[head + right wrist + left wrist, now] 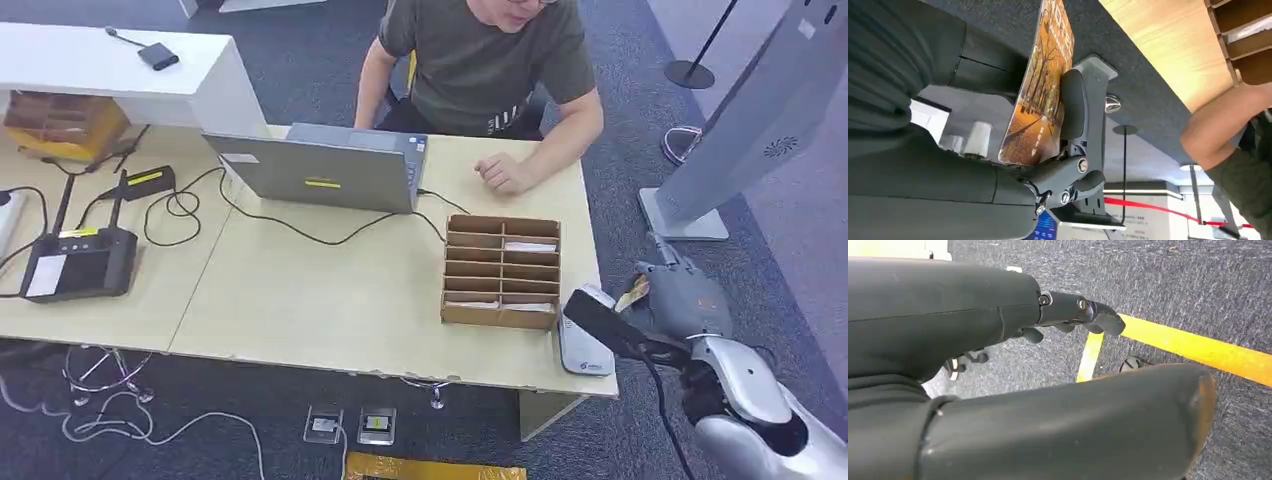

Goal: Pass the card to the sensor for recognition and then transmit it.

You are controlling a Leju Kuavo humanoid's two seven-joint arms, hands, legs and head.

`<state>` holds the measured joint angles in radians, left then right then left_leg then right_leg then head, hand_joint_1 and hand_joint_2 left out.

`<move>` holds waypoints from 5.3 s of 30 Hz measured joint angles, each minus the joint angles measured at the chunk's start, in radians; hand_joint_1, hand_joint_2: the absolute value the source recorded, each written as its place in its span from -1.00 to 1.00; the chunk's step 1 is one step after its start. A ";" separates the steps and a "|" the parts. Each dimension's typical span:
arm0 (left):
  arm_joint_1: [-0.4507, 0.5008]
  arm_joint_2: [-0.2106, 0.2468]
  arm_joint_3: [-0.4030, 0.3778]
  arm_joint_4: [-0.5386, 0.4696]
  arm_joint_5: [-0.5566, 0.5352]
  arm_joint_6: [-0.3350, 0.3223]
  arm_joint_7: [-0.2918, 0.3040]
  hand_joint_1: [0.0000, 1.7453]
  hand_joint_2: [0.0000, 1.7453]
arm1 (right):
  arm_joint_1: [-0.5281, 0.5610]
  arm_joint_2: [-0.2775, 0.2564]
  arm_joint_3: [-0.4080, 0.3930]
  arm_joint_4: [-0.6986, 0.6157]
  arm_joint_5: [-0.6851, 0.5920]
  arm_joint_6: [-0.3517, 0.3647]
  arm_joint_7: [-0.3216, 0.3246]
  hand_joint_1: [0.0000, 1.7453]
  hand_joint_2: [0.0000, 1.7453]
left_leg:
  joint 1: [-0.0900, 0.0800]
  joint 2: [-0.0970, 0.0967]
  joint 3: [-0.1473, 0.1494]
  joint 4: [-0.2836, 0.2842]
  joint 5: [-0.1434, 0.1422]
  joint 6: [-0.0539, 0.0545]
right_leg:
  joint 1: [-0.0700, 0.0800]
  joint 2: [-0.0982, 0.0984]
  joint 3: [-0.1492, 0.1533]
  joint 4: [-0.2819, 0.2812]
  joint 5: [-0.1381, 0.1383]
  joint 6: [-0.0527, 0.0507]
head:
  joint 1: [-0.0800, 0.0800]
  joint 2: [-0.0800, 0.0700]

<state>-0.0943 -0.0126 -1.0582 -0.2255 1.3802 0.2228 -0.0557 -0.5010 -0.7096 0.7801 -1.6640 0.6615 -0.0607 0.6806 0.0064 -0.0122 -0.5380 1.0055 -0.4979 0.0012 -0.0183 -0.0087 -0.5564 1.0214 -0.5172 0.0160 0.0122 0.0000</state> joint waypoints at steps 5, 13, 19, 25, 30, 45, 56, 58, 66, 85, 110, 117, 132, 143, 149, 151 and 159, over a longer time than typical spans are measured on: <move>0.000 0.000 0.000 0.000 0.003 0.000 0.000 -1.00 -1.00 | -0.011 0.015 0.032 0.038 -0.005 -0.011 -0.001 1.00 1.00 | 0.000 0.000 0.000 0.000 0.000 0.000 | 0.000 0.000 0.000 0.000 0.000 0.000 | 0.000 0.000; 0.000 0.000 0.000 0.000 0.004 0.003 0.000 -1.00 -1.00 | -0.029 0.032 0.073 0.085 -0.012 -0.022 -0.001 1.00 1.00 | 0.000 0.000 0.000 0.000 0.000 0.000 | 0.000 0.000 0.000 0.000 0.000 0.000 | 0.000 0.000; 0.000 0.000 0.000 0.000 0.012 0.010 0.000 -1.00 -1.00 | -0.039 0.042 0.092 0.110 -0.021 -0.039 -0.002 1.00 1.00 | 0.000 0.000 0.000 0.000 0.000 0.000 | 0.000 0.000 0.000 0.000 0.000 0.000 | 0.000 0.000; 0.000 0.000 0.000 0.000 0.027 0.017 0.000 -1.00 -1.00 | -0.063 0.061 0.114 0.180 -0.027 -0.054 -0.037 1.00 1.00 | 0.000 0.000 0.000 0.000 0.000 0.000 | 0.000 0.000 0.000 0.000 0.000 0.000 | 0.000 0.000; 0.000 0.000 0.000 0.000 0.046 0.021 0.000 -1.00 -1.00 | -0.100 0.104 0.138 0.271 -0.031 -0.055 -0.090 1.00 1.00 | 0.000 0.000 0.000 0.000 0.000 0.000 | 0.000 0.000 0.000 0.000 0.000 0.000 | 0.000 0.000; 0.000 -0.001 0.000 0.000 0.049 0.028 0.000 -1.00 -1.00 | -0.138 0.204 0.177 0.485 -0.055 -0.073 -0.159 1.00 1.00 | 0.000 -0.001 0.000 0.000 0.000 0.000 | 0.000 -0.001 0.000 0.000 0.000 0.000 | 0.000 0.000; 0.000 -0.001 0.000 0.000 0.049 0.028 0.000 -1.00 -1.00 | -0.145 0.224 0.187 0.523 -0.055 -0.074 -0.159 1.00 1.00 | 0.000 -0.001 0.000 0.000 0.000 0.000 | 0.000 0.000 0.000 0.000 0.000 0.000 | 0.000 0.000; 0.000 -0.001 0.000 0.000 0.049 0.028 0.000 -1.00 -1.00 | -0.146 0.227 0.187 0.528 -0.055 -0.074 -0.159 1.00 1.00 | 0.000 -0.001 0.000 0.000 0.000 0.000 | 0.000 0.000 0.000 0.000 0.000 0.000 | 0.000 0.000; 0.000 -0.001 0.000 0.000 0.049 0.028 0.000 -1.00 -1.00 | -0.146 0.234 0.187 0.540 -0.055 -0.074 -0.159 1.00 1.00 | 0.000 -0.001 0.000 0.000 0.000 0.000 | 0.000 0.000 0.000 0.000 0.000 0.000 | 0.000 0.000; 0.000 -0.001 0.000 0.000 0.049 0.028 0.000 -1.00 -1.00 | -0.146 0.244 0.187 0.559 -0.055 -0.074 -0.160 1.00 1.00 | 0.000 0.000 0.000 0.000 0.000 0.000 | 0.000 0.000 0.000 0.000 0.000 0.000 | 0.000 0.000; 0.000 -0.001 0.000 0.000 0.049 0.028 0.000 -1.00 -1.00 | -0.147 0.249 0.187 0.568 -0.055 -0.074 -0.160 1.00 1.00 | 0.000 0.000 0.000 0.000 0.000 0.000 | 0.000 0.000 0.000 0.000 0.000 0.000 | 0.000 0.000; 0.000 -0.001 0.000 0.000 0.049 0.028 0.000 -1.00 -1.00 | -0.147 0.249 0.187 0.569 -0.055 -0.074 -0.160 1.00 1.00 | 0.000 0.000 0.000 0.000 0.000 0.000 | 0.000 0.000 0.000 0.000 0.000 0.000 | 0.000 0.000; 0.001 -0.002 0.000 0.000 0.044 0.055 0.000 -1.00 -1.00 | -0.052 0.172 0.121 0.537 -0.091 -0.167 -0.116 1.00 1.00 | 0.000 0.003 0.002 0.000 -0.001 0.000 | 0.000 0.003 0.000 -0.001 0.000 0.000 | 0.000 0.000; 0.001 -0.002 0.000 0.000 0.049 0.050 0.000 -1.00 -1.00 | -0.032 0.142 0.074 0.455 -0.050 -0.143 -0.090 1.00 1.00 | 0.000 0.003 0.001 0.000 0.000 0.000 | 0.000 0.004 0.000 0.000 0.001 0.000 | 0.000 0.000; 0.001 -0.002 0.000 0.000 0.053 0.047 0.000 -1.00 -1.00 | -0.025 0.134 0.055 0.417 -0.035 -0.146 -0.087 1.00 1.00 | 0.000 0.003 0.001 0.000 0.000 0.000 | 0.000 0.004 0.000 0.000 0.001 0.000 | 0.000 0.000; 0.001 -0.002 0.000 0.000 0.056 0.047 0.000 -1.00 -1.00 | -0.025 0.131 0.040 0.388 -0.008 -0.146 -0.083 1.00 1.00 | 0.000 0.003 0.001 0.000 0.000 0.000 | 0.000 0.004 0.000 0.000 0.001 0.000 | 0.000 0.000; 0.001 -0.002 0.000 0.000 0.067 0.047 -0.003 -1.00 -1.00 | -0.047 0.094 -0.067 0.194 0.059 -0.061 -0.034 1.00 1.00 | 0.000 0.003 0.001 0.000 0.000 0.000 | 0.000 0.004 0.000 0.000 0.001 0.000 | 0.000 0.000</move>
<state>-0.0929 -0.0145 -1.0586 -0.2251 1.4469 0.2697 -0.0588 -0.5475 -0.6153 0.7126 -1.4697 0.7206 -0.1217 0.6462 0.0066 -0.0090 -0.5368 1.0058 -0.4983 0.0007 -0.0181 -0.0050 -0.5567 1.0212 -0.5165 0.0165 0.0122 0.0000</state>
